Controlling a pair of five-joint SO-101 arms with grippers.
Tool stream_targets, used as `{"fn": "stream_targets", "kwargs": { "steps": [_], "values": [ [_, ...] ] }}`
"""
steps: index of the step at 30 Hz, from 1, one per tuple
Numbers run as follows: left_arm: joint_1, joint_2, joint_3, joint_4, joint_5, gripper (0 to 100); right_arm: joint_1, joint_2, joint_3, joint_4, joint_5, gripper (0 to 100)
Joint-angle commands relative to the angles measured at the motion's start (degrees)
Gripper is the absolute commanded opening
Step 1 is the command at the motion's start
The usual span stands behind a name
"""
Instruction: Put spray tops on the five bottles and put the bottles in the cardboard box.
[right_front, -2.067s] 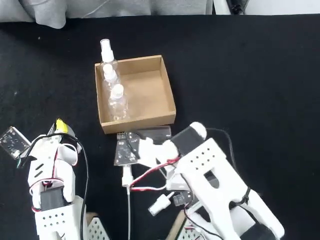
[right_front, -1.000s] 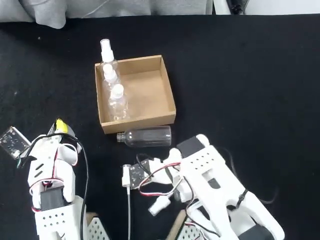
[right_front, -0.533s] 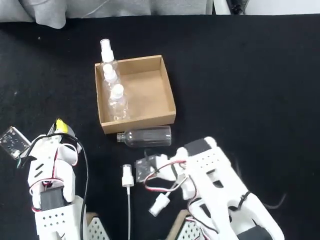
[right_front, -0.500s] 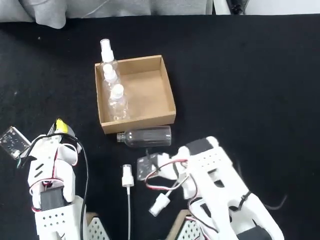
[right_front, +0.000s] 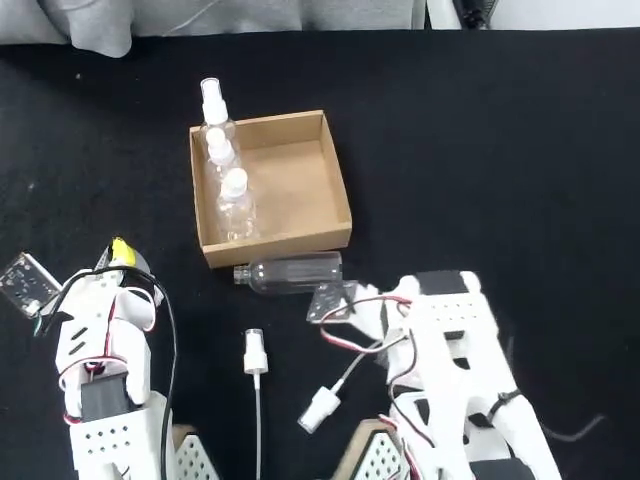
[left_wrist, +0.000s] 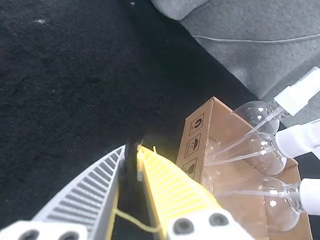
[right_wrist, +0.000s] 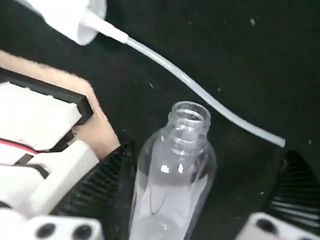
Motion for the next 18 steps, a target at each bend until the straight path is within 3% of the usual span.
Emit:
{"fn": "stream_targets", "kwargs": {
  "steps": [1,7,13,18],
  "values": [
    [-0.48,-0.53,1.36,-1.41,-0.44,3,5.54,-2.15,-2.77,-0.62,0.26,37.8],
    [-0.48,-0.53,1.36,-1.41,-0.44,3,10.99,-2.15,-2.59,-0.62,0.26,37.4],
    [-0.48,-0.53,1.36,-1.41,-0.44,3,11.52,-2.15,-0.84,-0.7,0.26,23.0],
    [-0.48,-0.53,1.36,-1.32,-0.44,3,11.43,-2.15,1.63,-2.99,0.44,17.0]
  ]
}}
